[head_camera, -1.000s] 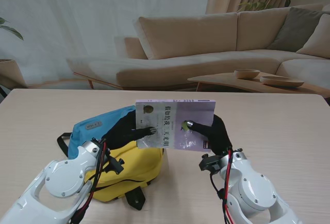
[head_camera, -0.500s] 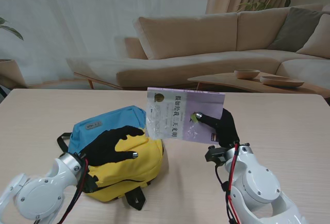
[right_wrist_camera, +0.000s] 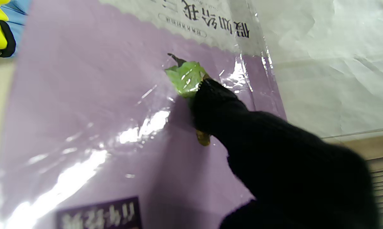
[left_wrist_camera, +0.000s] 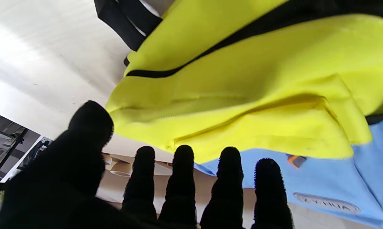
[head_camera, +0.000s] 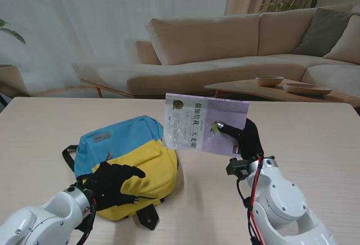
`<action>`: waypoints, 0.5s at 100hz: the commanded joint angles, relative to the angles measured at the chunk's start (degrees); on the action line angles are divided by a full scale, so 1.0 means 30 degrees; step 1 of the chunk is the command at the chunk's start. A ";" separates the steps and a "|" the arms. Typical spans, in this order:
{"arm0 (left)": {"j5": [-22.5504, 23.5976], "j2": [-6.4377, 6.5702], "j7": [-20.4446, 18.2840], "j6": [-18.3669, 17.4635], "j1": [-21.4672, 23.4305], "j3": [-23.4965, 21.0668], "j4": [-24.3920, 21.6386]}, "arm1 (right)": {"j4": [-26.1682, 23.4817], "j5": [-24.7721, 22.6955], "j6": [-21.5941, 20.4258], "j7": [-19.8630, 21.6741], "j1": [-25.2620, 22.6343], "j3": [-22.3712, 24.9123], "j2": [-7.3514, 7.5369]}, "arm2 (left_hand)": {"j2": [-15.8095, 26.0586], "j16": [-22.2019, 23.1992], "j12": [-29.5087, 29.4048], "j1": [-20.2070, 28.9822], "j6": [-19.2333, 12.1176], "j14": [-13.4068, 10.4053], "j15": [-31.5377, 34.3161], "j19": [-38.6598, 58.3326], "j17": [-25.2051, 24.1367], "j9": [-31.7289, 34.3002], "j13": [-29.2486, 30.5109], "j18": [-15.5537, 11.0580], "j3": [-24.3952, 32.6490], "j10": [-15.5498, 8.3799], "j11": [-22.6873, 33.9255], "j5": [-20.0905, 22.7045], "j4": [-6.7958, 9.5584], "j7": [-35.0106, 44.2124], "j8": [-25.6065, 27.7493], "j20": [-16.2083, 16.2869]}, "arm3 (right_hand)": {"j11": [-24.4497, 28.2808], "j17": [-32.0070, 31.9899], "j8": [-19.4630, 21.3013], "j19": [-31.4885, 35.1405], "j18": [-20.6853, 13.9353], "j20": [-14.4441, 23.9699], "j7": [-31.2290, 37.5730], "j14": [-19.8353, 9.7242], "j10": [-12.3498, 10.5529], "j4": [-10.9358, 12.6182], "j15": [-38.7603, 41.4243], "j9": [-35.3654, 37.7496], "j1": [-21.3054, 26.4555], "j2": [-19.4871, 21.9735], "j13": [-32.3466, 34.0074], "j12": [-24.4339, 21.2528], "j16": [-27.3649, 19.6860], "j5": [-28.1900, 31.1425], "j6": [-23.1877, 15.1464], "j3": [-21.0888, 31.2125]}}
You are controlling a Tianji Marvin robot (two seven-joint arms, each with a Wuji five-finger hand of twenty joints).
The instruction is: Pack books into the school bag then zip close the school bag
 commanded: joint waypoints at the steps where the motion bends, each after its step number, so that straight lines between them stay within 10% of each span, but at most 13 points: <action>1: -0.0045 -0.0039 -0.0539 0.0153 0.0032 0.0264 0.0187 | -0.0125 0.0020 -0.0103 0.0315 -0.0123 -0.0028 -0.0182 | 0.0005 0.0001 0.0458 -0.0558 -0.0405 -0.0493 -0.0223 -0.0486 -0.0347 -0.0655 -0.0507 -0.0546 -0.0091 -0.0503 0.0469 -0.0817 0.0340 -0.0053 0.0003 0.0276 | 0.1316 0.0184 0.2401 0.0812 0.0185 0.0334 0.3847 -0.0397 -0.0240 0.0336 0.1439 0.0555 0.2060 0.2612 0.1534 0.0541 0.0633 0.3123 -0.3618 0.1474; 30: 0.2164 0.0036 -0.0999 0.0800 -0.1029 0.1500 0.1104 | -0.0199 0.0241 0.0063 0.0400 -0.0261 0.0027 -0.0175 | 0.0566 0.1081 0.1460 0.2555 -0.0329 -0.0532 0.2055 0.1404 0.0592 0.0511 0.0676 -0.0468 0.1785 -0.0509 0.2213 0.0553 0.0526 0.2015 0.1323 0.1037 | 0.1325 0.0101 0.2450 0.0801 0.0171 0.0349 0.3829 -0.0392 -0.0218 0.0335 0.1423 0.0521 0.2053 0.2621 0.1464 0.0517 0.0614 0.3136 -0.3611 0.1467; 50: 0.2269 -0.0090 0.0230 0.1038 -0.1419 0.1836 0.1637 | -0.0207 0.0300 0.0113 0.0507 -0.0301 0.0068 -0.0155 | 0.0991 0.1815 0.5081 0.8020 -0.1261 -0.0014 0.4745 0.4297 0.1773 0.3772 0.2797 0.0143 -0.1968 -0.0284 0.3595 0.2734 0.0027 0.5888 0.3677 0.0508 | 0.1315 0.0121 0.2468 0.0808 0.0199 0.0362 0.3811 -0.0372 -0.0211 0.0347 0.1420 0.0525 0.2060 0.2612 0.1470 0.0470 0.0598 0.3131 -0.3623 0.1467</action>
